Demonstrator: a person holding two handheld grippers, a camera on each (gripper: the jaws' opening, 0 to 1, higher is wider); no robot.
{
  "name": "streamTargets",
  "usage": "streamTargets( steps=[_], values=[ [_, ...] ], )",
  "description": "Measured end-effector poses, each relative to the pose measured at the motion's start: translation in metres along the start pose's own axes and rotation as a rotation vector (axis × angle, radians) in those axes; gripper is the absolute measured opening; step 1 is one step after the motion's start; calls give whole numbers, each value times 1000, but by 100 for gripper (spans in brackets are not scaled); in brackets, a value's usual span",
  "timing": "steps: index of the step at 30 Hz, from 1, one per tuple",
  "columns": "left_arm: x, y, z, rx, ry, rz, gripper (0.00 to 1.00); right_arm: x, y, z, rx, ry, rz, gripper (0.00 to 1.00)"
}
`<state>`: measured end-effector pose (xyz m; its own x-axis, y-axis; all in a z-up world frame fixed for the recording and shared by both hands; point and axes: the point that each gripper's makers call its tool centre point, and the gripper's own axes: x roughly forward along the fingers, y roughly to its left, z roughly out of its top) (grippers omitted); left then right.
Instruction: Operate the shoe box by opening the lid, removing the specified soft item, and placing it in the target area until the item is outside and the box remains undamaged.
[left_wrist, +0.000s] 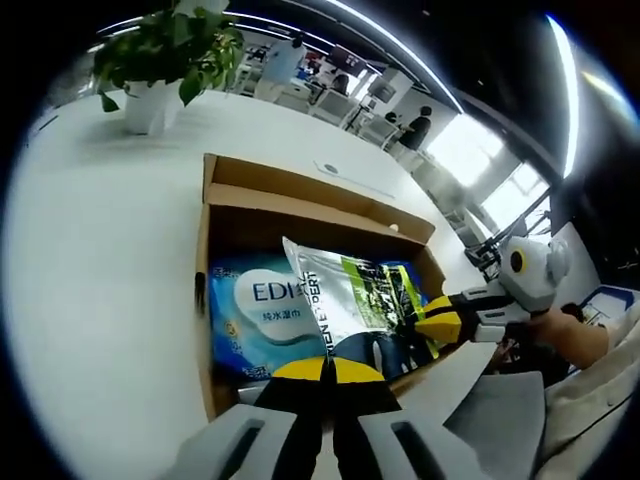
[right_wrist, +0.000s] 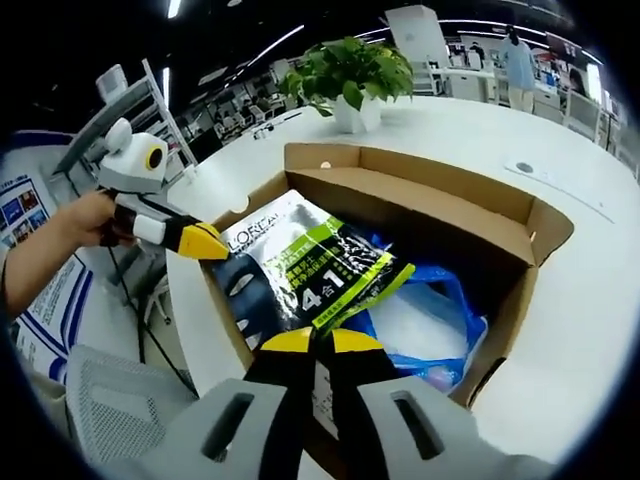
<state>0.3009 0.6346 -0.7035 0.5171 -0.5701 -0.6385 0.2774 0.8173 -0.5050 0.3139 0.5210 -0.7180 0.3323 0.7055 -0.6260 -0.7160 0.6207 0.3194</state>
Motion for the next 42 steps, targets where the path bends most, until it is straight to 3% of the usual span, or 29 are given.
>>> streamTargets(
  steps=[20, 42],
  values=[
    [5, -37, 11, 64, -9, -36, 0, -39, -13, 12, 69, -46, -22, 0],
    [48, -95, 21, 162, 26, -119, 0, -93, -62, 8, 84, -33, -105, 0]
  ],
)
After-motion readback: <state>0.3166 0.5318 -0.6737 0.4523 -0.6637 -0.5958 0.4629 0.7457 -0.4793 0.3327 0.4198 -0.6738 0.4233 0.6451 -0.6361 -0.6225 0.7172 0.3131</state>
